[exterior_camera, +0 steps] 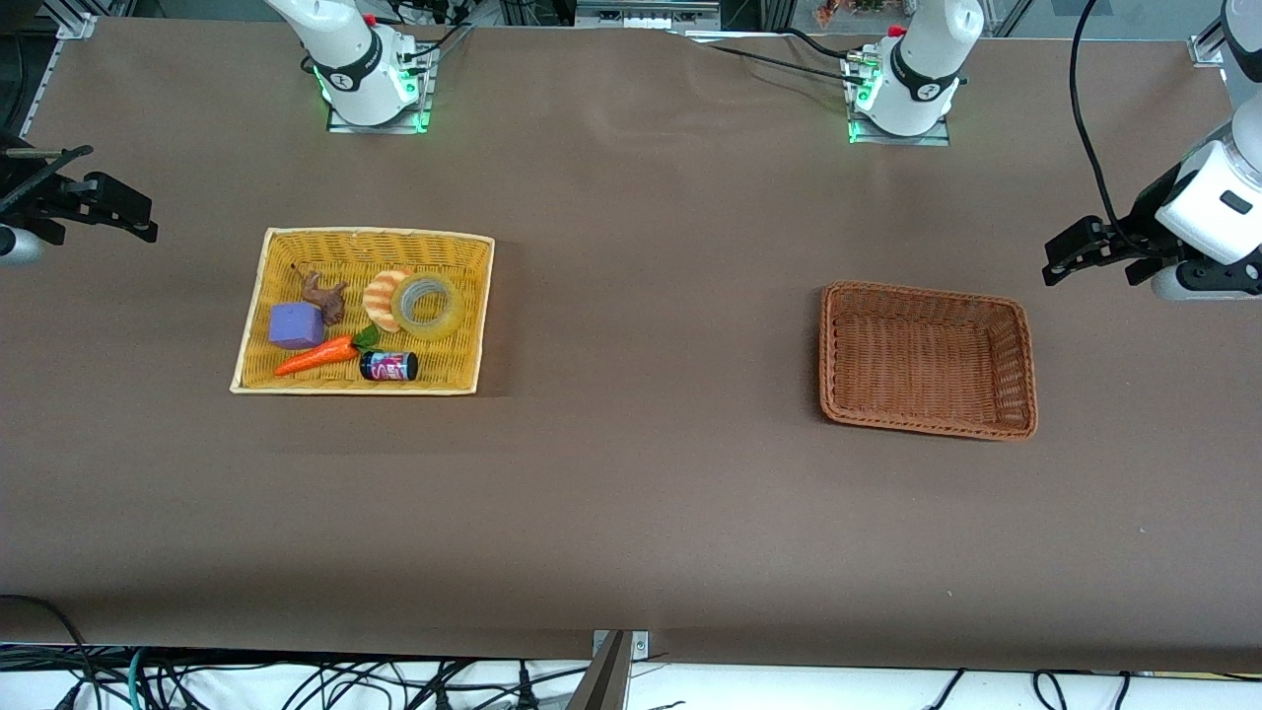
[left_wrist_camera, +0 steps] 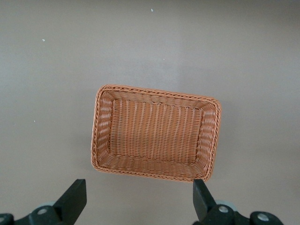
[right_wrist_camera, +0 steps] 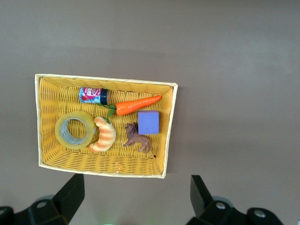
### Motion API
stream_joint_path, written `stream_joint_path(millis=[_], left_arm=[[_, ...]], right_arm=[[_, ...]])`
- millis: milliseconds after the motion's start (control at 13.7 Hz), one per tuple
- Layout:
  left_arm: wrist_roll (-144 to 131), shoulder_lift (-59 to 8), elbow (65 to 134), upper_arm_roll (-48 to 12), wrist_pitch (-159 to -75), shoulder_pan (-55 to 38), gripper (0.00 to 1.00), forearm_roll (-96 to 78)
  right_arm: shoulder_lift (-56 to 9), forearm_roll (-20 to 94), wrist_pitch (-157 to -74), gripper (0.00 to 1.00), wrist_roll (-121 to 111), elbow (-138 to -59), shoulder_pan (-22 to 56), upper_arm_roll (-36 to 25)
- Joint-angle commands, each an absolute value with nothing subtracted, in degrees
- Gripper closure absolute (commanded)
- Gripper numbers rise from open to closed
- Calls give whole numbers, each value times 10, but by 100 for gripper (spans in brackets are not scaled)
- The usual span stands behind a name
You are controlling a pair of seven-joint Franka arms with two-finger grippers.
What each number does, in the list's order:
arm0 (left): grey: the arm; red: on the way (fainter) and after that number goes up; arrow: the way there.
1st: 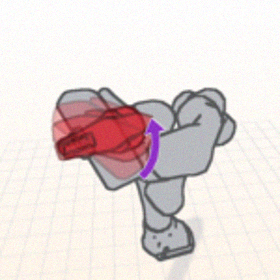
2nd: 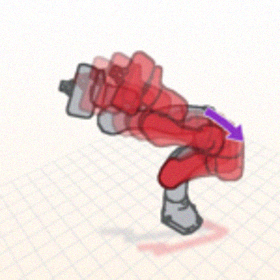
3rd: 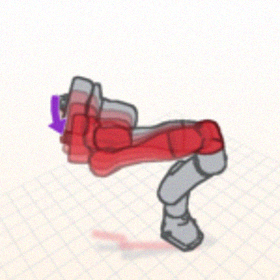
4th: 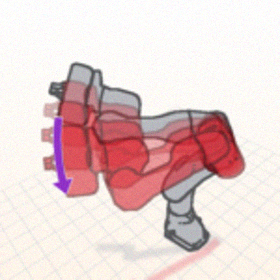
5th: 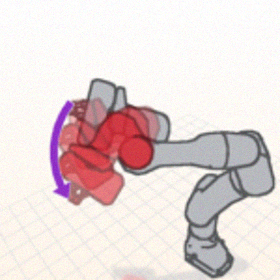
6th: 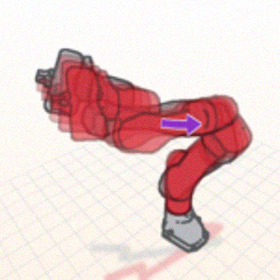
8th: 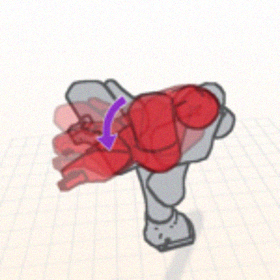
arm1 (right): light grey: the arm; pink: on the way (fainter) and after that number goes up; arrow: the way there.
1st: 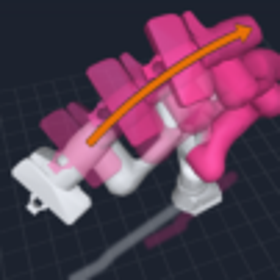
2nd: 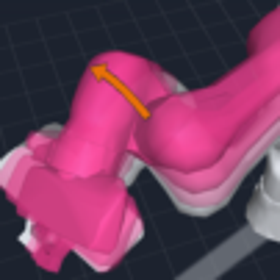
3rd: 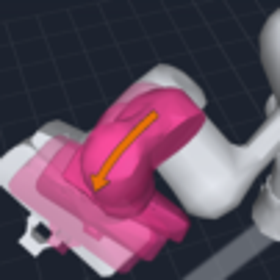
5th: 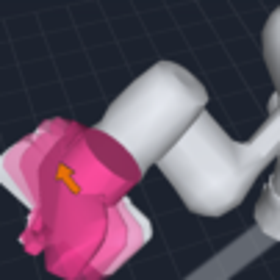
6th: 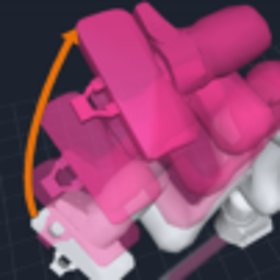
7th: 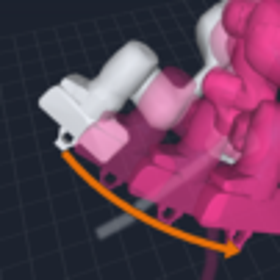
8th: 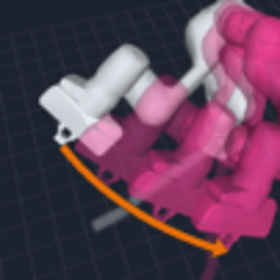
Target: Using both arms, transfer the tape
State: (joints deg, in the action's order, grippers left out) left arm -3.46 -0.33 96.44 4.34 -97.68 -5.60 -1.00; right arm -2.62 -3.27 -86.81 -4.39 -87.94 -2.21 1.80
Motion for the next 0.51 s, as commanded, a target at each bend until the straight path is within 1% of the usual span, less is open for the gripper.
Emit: stream_joint_path(millis=[0, 293, 439], left_arm=[[-26, -2, 960, 44, -977, -57, 0, -7], [-26, -2, 960, 44, -977, -57, 0, -7], [-26, -2, 960, 44, -977, -57, 0, -7]], right_arm=[[-26, -35, -870, 0, -36, -877, -29, 24], [-27, -35, -870, 0, -37, -877, -30, 24], [-43, -24, -896, 0, -37, -877, -33, 21]])
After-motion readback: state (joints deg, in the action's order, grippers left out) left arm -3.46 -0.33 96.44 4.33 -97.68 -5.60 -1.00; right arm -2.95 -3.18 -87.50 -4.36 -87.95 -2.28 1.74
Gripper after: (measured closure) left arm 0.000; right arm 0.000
